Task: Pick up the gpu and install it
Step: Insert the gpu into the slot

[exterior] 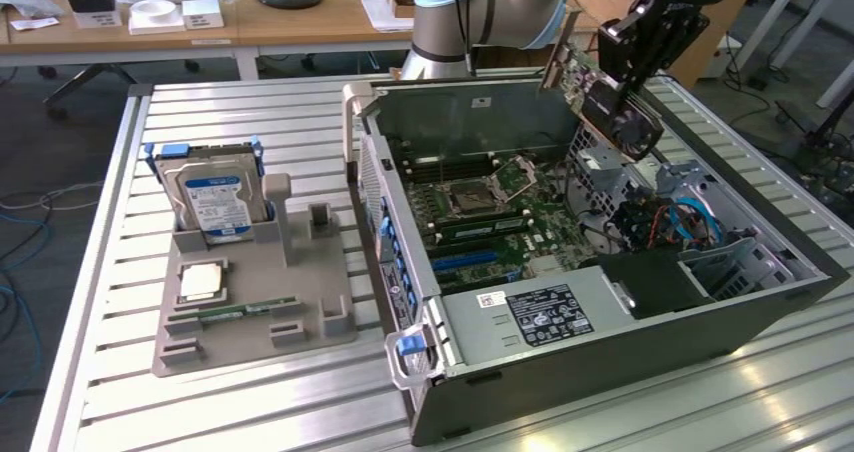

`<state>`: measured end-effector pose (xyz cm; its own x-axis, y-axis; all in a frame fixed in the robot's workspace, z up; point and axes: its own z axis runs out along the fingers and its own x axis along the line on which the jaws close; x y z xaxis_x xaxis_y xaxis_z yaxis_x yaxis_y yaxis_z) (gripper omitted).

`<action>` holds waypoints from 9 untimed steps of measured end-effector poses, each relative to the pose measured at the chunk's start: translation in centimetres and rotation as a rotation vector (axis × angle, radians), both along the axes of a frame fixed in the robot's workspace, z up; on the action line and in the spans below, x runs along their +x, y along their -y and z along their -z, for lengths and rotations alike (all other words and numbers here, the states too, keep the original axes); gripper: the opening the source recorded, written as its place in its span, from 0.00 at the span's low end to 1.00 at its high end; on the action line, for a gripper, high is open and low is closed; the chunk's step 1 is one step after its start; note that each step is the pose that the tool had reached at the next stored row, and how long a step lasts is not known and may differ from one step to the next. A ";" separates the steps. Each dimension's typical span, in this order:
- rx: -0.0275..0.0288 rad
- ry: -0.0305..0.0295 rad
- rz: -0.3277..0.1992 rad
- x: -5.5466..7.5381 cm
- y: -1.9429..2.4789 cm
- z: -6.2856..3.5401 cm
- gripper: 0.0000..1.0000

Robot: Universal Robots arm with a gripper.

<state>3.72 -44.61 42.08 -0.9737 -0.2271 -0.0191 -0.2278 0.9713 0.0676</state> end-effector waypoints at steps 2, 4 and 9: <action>0.0000 0.0000 -0.016 0.0 0.00 0.00 0.27; 0.0000 0.0000 -0.030 0.0 0.00 0.01 0.27; 0.0000 0.0000 -0.067 0.0 0.00 0.02 0.27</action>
<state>3.69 -44.61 42.06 -0.9564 -0.2916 -0.0190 -0.2922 0.9540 0.0676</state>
